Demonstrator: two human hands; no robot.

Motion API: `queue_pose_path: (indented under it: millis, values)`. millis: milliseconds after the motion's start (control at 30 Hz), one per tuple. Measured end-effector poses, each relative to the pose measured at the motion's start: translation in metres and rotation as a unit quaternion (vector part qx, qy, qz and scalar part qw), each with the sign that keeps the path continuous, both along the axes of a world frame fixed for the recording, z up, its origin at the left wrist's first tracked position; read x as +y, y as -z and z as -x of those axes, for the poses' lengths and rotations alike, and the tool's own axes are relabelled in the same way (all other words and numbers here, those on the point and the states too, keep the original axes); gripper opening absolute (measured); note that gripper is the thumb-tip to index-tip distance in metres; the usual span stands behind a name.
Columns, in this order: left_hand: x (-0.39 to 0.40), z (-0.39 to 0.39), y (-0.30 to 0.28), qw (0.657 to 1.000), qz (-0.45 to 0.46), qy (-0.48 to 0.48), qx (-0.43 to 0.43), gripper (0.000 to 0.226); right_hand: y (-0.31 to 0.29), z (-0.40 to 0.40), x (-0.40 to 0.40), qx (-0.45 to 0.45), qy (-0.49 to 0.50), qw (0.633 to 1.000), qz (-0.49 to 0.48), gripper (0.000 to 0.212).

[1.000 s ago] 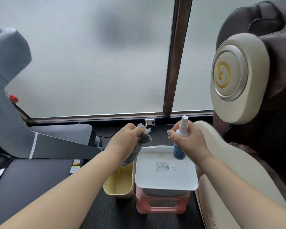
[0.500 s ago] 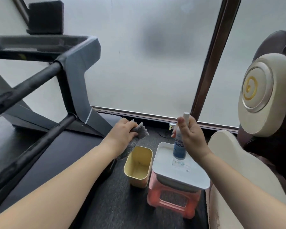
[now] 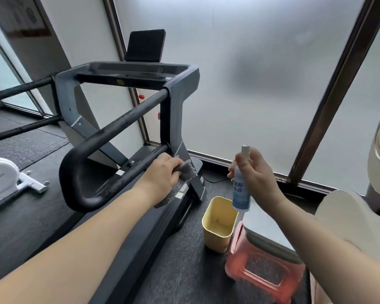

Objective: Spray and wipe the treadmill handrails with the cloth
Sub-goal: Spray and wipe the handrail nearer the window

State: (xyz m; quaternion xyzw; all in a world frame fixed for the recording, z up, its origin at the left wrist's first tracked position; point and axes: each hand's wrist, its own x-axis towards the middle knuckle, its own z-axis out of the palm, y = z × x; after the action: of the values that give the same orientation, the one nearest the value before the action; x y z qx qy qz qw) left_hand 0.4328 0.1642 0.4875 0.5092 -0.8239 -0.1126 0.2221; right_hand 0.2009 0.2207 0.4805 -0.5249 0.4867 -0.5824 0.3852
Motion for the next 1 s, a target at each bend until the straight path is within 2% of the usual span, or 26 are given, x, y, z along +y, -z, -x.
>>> queue_pose_path:
  millis: [267, 500, 733, 867, 1000]
  values:
    - [0.067, -0.125, -0.004, 1.0, 0.002, -0.014, -0.017, 0.028, -0.005, -0.124, 0.045, -0.017, -0.033, 0.999, 0.002, 0.014]
    - [0.093, -0.196, -0.007, 0.999, 0.018, -0.043, -0.017, 0.029, -0.005, -0.188, 0.055, 0.007, -0.025, 0.999, 0.027, 0.011]
    - [0.092, -0.209, -0.012, 0.998, 0.028, -0.06, -0.006, 0.031, -0.006, -0.203, 0.045, 0.014, -0.058, 0.997, 0.056, 0.015]
    - [0.082, -0.197, -0.014, 0.998, 0.031, -0.055, -0.01, 0.029, -0.005, -0.201, 0.023, 0.015, -0.062, 0.996, 0.065, 0.006]
    - [0.062, -0.175, -0.019, 0.997, 0.039, -0.057, -0.017, 0.028, -0.004, -0.185, -0.007, 0.01, -0.076, 0.995, 0.056, 0.007]
